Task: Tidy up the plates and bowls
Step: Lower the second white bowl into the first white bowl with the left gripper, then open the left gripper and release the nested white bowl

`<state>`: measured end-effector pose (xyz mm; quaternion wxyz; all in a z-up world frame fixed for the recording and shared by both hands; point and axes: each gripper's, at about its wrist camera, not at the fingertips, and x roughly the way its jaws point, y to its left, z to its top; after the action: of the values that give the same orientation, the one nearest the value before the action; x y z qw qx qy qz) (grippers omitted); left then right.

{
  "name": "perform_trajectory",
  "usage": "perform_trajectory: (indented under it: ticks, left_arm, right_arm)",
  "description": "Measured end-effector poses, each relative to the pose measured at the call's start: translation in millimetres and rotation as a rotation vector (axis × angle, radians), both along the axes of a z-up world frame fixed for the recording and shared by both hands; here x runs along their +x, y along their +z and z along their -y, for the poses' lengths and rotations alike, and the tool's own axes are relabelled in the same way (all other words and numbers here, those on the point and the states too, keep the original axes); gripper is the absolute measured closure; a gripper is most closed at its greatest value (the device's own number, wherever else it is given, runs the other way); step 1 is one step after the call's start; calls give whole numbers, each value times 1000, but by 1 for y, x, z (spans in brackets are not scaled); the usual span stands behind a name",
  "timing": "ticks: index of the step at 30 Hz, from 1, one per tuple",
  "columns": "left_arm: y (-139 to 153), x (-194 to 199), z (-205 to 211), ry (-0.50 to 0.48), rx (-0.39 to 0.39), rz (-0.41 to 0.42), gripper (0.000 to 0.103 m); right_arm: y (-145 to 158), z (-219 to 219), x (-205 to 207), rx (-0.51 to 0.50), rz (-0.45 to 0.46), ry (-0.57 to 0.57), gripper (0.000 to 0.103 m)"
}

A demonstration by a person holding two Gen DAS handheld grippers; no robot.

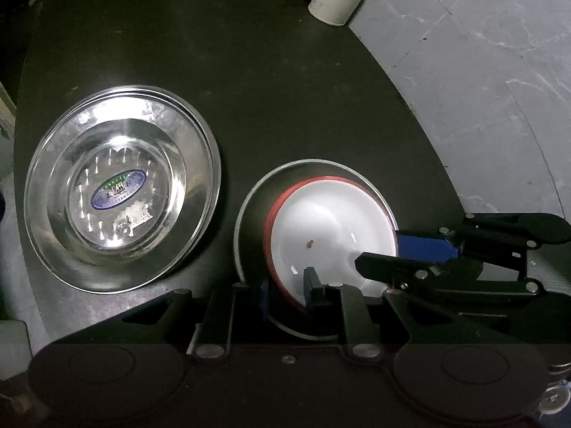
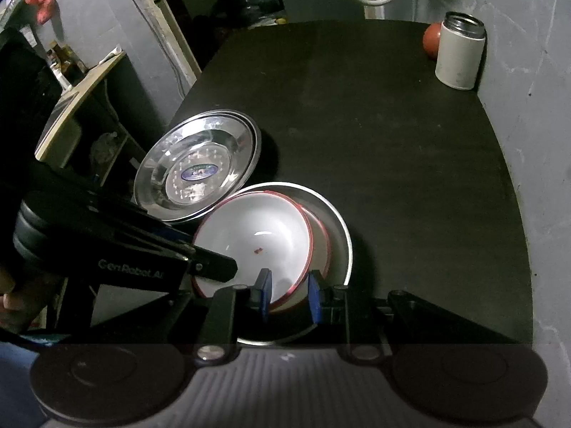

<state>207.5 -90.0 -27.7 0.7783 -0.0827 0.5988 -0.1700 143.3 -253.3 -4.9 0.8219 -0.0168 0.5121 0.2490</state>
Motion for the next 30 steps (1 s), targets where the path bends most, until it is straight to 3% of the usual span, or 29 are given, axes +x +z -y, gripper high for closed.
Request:
perform_trajectory:
  ticks: [5, 17, 24, 30]
  left_arm:
    - [0, 4, 3, 2, 3, -6, 80]
    - [-3, 7, 2, 6, 2, -16, 79]
    - [-3, 7, 1, 0, -5, -7, 70]
    - [0, 6, 1, -7, -8, 0, 69]
  right_arm:
    - [-1, 3, 1, -7, 2, -10, 73]
    - [-3, 4, 3, 0, 1, -12, 73]
    - [-2, 4, 1, 5, 7, -19, 72]
    - [0, 4, -2, 8, 18, -31, 68]
